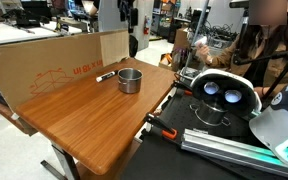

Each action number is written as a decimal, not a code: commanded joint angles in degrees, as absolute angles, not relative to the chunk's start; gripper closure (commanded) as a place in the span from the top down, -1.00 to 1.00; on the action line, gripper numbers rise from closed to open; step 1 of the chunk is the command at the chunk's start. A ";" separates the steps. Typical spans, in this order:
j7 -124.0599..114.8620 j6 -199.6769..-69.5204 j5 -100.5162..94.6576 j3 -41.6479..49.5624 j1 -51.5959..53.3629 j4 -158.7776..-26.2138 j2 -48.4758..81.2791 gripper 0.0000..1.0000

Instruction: Pick up the black marker and place it inside the silver pot

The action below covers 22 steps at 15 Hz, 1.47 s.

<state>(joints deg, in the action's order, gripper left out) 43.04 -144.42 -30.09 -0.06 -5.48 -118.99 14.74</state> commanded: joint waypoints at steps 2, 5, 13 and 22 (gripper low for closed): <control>50.40 -136.01 -27.85 -1.68 -4.81 -111.01 21.77 1.00; 52.47 -135.27 -28.83 -2.35 -4.43 -108.02 25.70 1.00; 59.20 -134.35 -29.71 -3.16 -3.05 -103.27 32.68 1.00; 60.31 -135.00 -31.06 -2.78 -1.59 -103.24 34.67 1.00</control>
<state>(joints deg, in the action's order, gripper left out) 58.64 -136.12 -30.26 -3.02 -2.22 -104.80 33.27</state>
